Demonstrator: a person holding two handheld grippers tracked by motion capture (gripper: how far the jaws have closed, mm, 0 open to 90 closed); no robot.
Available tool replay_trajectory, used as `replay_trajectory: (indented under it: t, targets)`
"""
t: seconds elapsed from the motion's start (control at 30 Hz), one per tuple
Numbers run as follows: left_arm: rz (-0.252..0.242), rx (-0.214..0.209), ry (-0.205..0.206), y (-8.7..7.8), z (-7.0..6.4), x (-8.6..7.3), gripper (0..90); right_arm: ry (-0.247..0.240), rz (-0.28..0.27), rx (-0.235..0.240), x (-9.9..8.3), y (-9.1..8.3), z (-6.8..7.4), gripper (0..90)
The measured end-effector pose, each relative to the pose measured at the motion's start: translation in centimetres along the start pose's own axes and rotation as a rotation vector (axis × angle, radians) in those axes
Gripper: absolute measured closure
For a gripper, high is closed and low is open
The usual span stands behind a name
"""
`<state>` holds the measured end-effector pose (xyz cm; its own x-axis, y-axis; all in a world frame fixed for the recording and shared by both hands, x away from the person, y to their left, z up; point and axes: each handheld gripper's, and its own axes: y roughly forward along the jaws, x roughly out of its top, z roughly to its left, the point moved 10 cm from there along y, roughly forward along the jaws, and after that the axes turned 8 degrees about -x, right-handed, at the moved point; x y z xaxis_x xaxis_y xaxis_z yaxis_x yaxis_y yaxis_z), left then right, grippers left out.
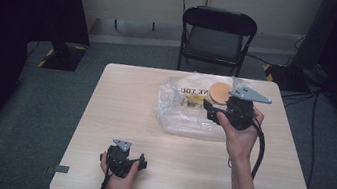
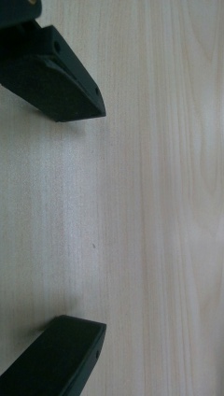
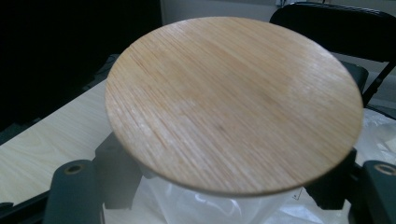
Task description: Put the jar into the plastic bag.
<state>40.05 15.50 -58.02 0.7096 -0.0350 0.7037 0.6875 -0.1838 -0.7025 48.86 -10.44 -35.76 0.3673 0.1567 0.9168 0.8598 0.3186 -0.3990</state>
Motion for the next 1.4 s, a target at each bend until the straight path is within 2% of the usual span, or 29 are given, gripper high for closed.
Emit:
replay_trajectory:
  t: [0.57, 0.87, 1.4]
  targets:
    - [0.001, -0.001, -0.001, 0.0, 0.0, 0.0, 0.0, -0.023, 0.022, -0.033, 2.3, 4.4, 0.2, 25.9]
    - [0.001, -0.001, 0.0, 0.0, 0.0, 0.0, 0.0, -0.027, 0.062, -0.061, 1.5, 8.0, -0.6, 25.9]
    - [0.001, -0.001, 0.0, 0.0, 0.0, 0.0, 0.0, -0.008, 0.129, -0.102, -0.1, 12.4, -1.7, 25.9]
